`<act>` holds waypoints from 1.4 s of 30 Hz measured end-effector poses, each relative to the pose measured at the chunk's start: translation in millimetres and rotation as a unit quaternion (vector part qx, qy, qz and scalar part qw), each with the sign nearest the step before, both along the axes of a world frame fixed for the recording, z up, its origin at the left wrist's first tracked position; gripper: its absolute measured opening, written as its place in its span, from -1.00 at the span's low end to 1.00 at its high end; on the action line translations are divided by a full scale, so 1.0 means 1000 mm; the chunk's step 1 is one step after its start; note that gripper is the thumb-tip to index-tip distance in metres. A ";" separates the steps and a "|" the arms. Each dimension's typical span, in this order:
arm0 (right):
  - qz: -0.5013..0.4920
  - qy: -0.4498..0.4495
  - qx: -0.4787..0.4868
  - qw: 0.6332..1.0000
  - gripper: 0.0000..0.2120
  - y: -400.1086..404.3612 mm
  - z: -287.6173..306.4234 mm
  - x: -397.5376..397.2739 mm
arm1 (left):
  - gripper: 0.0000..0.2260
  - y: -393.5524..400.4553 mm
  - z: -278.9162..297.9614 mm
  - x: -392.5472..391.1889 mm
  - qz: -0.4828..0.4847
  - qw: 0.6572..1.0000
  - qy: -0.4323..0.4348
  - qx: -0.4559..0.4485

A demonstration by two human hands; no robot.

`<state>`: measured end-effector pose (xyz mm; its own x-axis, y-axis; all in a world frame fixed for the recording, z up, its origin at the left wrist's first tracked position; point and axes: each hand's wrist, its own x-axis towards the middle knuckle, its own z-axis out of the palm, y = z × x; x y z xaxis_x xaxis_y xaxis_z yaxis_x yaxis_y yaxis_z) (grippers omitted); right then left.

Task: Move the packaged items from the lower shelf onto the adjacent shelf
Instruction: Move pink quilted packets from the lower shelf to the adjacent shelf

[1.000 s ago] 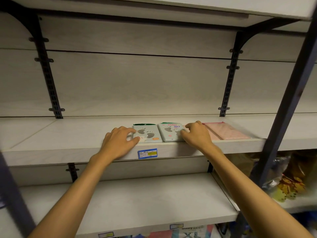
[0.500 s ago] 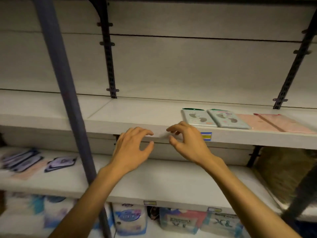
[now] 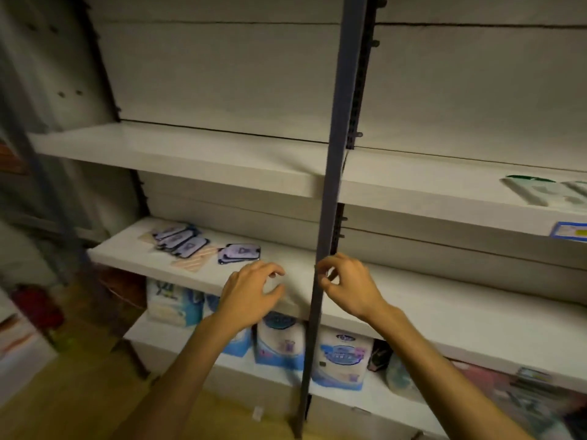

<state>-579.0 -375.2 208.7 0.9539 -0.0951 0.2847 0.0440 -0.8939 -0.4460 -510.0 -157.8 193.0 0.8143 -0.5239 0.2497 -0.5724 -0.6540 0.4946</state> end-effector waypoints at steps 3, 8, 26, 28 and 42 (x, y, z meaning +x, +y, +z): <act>-0.005 0.020 0.013 1.000 -0.74 0.045 -0.016 0.027 | -0.76 0.051 -0.014 0.024 0.020 0.999 0.027 0.015; -0.021 0.064 0.017 0.998 -0.74 0.100 -0.043 0.076 | -0.77 0.113 -0.038 0.071 0.043 0.997 0.058 0.022; -0.028 0.149 0.062 0.986 -0.70 0.212 -0.119 0.302 | -0.79 0.234 -0.107 0.297 0.115 0.979 0.158 0.055; -0.033 0.159 0.070 0.984 -0.70 0.222 -0.127 0.322 | -0.80 0.244 -0.115 0.320 0.125 0.977 0.162 0.061; -0.136 0.247 0.100 0.954 -0.75 0.288 -0.168 0.411 | -0.84 0.322 -0.173 0.493 0.249 0.948 0.170 0.105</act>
<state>-168.4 -87.3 40.3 0.8993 -0.3638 -0.2427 -0.4373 -0.7368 -0.5157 -17.5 164.2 20.3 0.9884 -0.0636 -0.1382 0.0009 -0.9059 0.4234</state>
